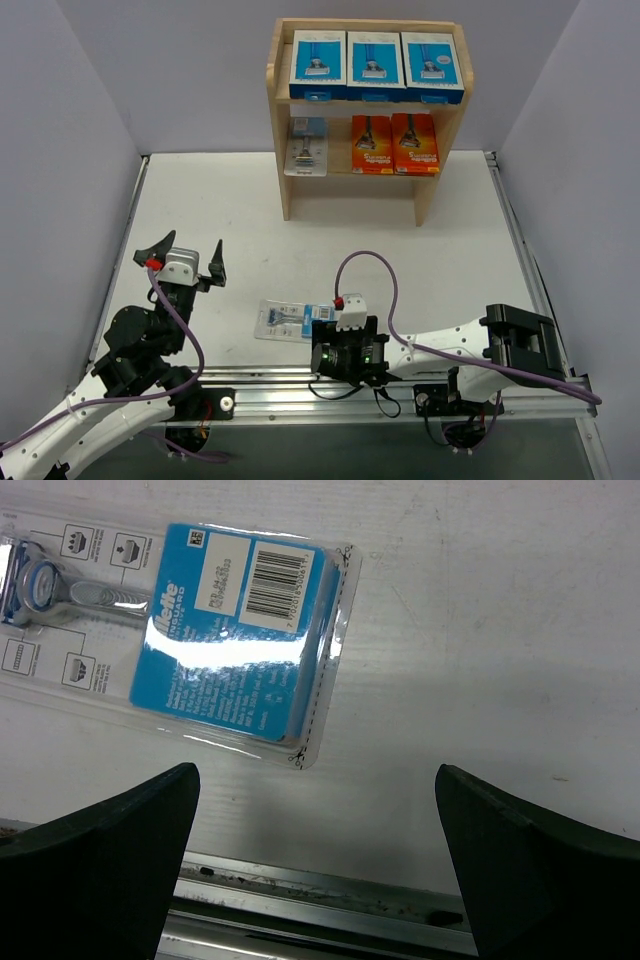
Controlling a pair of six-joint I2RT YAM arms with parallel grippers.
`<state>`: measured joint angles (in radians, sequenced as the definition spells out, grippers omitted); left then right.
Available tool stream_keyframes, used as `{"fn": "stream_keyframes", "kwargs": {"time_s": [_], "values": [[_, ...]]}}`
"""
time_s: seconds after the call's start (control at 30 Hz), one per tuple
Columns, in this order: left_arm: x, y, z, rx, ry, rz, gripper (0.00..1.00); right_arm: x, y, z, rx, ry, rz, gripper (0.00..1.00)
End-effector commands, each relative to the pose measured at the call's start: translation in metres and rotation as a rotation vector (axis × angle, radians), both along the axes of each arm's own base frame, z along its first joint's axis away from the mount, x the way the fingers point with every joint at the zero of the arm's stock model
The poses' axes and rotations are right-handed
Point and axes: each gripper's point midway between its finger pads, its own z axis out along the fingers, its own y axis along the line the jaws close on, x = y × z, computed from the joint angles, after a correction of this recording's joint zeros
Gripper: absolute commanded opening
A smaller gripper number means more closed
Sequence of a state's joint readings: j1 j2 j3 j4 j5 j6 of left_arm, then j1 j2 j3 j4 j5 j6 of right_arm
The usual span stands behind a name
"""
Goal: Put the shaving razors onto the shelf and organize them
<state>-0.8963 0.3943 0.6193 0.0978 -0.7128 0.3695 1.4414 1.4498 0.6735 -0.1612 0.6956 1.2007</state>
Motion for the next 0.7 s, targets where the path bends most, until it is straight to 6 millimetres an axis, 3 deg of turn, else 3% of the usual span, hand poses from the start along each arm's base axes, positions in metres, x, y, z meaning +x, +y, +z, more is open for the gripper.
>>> {"fn": "stream_keyframes", "kwargs": {"time_s": [0.0, 0.4, 0.67], "values": [[-0.004, -0.001, 0.014, -0.039, -0.025, -0.023, 0.94, 0.009, -0.009, 0.002, 0.009, -0.017, -0.047, 1.0], [-0.005, -0.001, 0.016, -0.046, -0.028, -0.033, 0.94, 0.038, -0.031, -0.006, -0.034, 0.012, -0.089, 1.0], [-0.006, -0.004, 0.018, -0.052, -0.028, -0.051, 0.94, 0.05, -0.029, 0.007, -0.047, -0.021, -0.084, 1.0]]}}
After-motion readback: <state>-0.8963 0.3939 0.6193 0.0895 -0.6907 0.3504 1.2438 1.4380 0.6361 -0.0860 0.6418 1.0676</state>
